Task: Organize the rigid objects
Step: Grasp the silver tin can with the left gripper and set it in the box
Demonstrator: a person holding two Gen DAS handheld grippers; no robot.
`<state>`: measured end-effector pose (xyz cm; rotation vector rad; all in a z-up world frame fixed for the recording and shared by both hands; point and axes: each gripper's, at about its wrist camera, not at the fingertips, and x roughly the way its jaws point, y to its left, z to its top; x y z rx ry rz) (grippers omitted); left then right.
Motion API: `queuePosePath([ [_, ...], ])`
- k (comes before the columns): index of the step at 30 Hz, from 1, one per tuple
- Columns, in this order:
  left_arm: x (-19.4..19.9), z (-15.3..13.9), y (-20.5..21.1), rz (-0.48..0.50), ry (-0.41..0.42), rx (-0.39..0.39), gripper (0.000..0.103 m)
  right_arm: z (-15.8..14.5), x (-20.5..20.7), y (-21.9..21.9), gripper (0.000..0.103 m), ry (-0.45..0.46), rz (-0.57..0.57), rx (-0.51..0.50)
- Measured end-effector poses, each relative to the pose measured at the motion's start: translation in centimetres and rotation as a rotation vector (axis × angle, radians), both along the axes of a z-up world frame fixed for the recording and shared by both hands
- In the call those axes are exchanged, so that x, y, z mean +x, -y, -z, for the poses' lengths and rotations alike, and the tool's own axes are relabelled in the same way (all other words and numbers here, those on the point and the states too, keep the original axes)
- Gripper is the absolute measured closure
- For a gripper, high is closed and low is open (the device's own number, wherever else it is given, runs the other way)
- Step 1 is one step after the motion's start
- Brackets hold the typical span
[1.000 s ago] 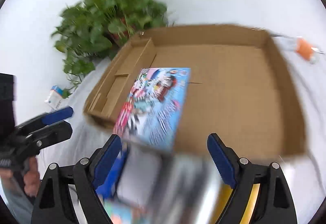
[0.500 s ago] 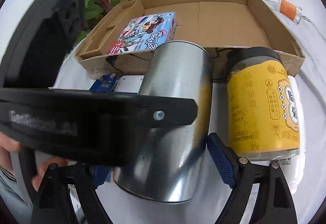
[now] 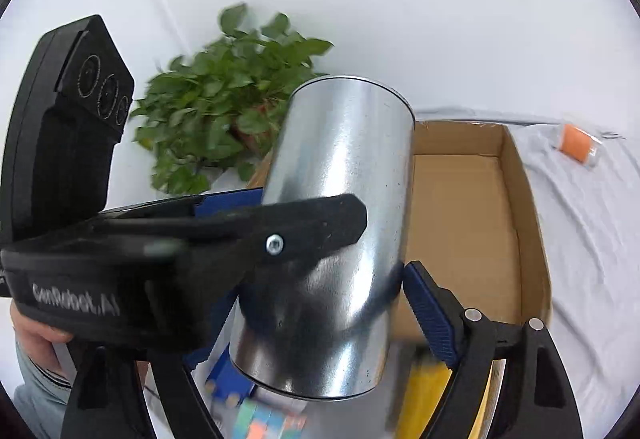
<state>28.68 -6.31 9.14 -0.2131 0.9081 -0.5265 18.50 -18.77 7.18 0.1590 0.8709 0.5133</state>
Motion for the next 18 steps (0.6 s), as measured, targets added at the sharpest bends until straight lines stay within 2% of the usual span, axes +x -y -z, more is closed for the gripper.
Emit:
queuePosePath([
  [3,5.3,2.4,-1.0,0.004,-0.076,0.001,0.023,3.8,4.8,0.1,0.024,-0.12,-0.003,-0.003],
  [5,8.6,6.3,-1.3,0.014,-0.182,-0.018,0.025,6.8,6.5,0.2,0.028,-0.191,0.02,0.001],
  [7,10.7,11.4,-1.8,0.018,-0.306,-0.033,0.025,10.8,7.5,-0.1,0.03,-0.28,0.048,-0.032],
  [8,11.2,13.1,-1.8,0.06,-0.344,-0.049,0.026,11.7,7.3,-0.3,0.027,-0.286,0.06,-0.036],
  [9,11.6,15.6,-1.9,0.054,-0.406,-0.053,0.026,12.1,7.1,-0.4,0.025,-0.287,0.059,-0.041],
  [10,11.7,16.7,-2.1,0.054,-0.432,-0.097,0.026,12.1,6.7,-0.6,0.023,-0.282,0.049,-0.048],
  [11,11.6,16.5,-2.1,0.048,-0.404,-0.105,0.026,12.0,6.7,-0.8,0.023,-0.295,0.042,-0.06],
  [13,11.0,15.9,-1.9,0.053,-0.409,-0.065,0.028,11.5,6.2,-0.7,0.024,-0.299,0.031,-0.049],
  [16,9.9,13.8,-1.5,0.021,-0.372,0.006,0.028,7.3,2.8,1.8,0.024,-0.19,0.007,0.007],
  [18,7.8,11.2,-3.0,0.009,-0.307,-0.009,0.026,5.3,-0.3,5.1,0.018,-0.132,0.026,0.027],
])
